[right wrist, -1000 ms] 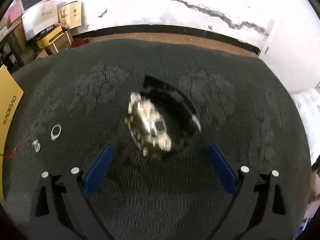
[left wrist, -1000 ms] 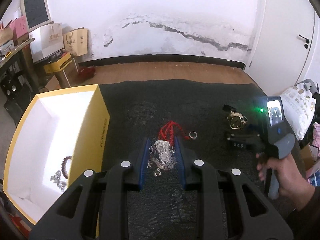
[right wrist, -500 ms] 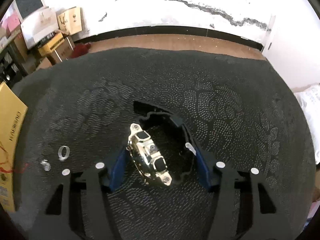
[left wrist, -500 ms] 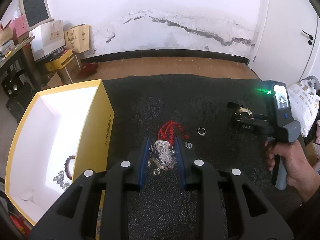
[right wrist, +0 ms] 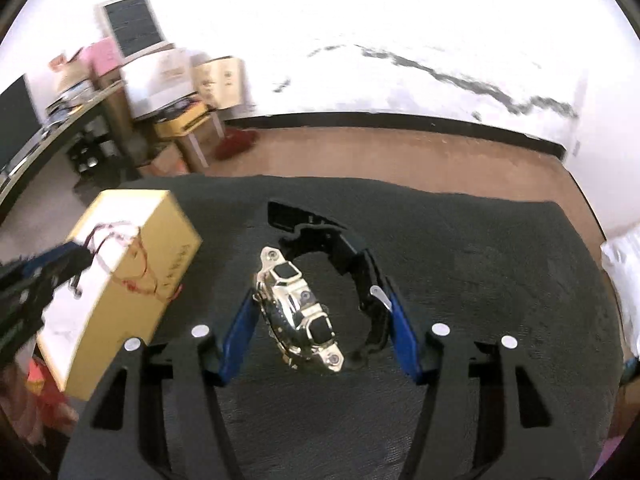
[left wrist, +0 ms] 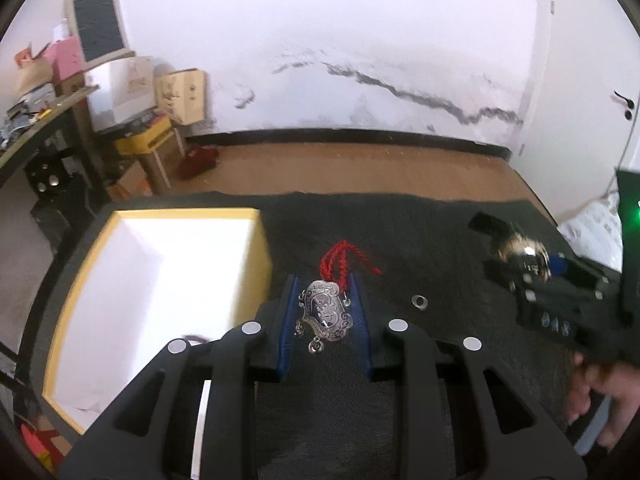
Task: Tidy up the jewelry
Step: 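Lower the pendant into the yellow box with the left gripper while the right gripper lifts the watch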
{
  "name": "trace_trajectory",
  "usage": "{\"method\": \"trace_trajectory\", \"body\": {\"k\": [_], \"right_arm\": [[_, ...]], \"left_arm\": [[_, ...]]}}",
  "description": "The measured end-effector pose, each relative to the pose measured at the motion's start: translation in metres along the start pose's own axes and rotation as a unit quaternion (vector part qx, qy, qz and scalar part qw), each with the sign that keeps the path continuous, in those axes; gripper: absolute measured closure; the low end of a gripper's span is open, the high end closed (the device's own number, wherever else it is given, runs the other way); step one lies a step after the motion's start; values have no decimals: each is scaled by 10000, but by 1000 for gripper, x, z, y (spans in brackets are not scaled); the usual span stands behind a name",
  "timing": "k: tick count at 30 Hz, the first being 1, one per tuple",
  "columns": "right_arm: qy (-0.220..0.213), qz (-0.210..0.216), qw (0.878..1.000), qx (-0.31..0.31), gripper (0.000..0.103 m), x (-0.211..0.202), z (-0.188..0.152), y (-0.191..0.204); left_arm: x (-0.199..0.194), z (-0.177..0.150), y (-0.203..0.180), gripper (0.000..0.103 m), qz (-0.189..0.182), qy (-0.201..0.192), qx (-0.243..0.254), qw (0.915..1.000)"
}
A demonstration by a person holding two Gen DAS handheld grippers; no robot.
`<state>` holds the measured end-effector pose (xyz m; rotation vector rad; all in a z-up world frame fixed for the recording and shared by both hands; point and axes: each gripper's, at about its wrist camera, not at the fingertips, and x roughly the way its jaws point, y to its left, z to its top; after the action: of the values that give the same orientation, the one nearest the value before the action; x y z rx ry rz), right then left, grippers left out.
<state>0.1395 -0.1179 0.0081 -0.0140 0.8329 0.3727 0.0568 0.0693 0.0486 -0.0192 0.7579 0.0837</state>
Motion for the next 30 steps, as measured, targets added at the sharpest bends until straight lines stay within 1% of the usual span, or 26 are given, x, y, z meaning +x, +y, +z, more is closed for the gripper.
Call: {"method": "trace_trajectory", "body": {"k": [3,6,10,13,17,20,24,30], "right_arm": [[-5,187,9996,-220,44,-5,0,30],[7,326,9987,-402,44,-3,0,54],[56,413,9976,-551,44,2,0,82],[75,447,9969,-642,44,6,-1,98],[140,459,9963,-719,43,16,-6,111],[217,456,9958,-768,43,25,-10,119],[309,476,9953,-790,43,38,-12,126],[360,523,9945,-832,43,46,-16,132]], "left_arm": [[-14,3,25,77,136,-62,-138,9998],[-20,2,59,77,398,-84,-358,9985],[-14,-7,117,77,768,51,-770,9941],[-6,-15,150,77,1023,151,-979,9898],[5,-29,189,77,1229,339,-1291,9834],[16,-36,204,77,1218,492,-1358,9820],[26,-42,207,77,1155,637,-1267,9831],[39,-49,210,77,1204,809,-1166,9825]]}}
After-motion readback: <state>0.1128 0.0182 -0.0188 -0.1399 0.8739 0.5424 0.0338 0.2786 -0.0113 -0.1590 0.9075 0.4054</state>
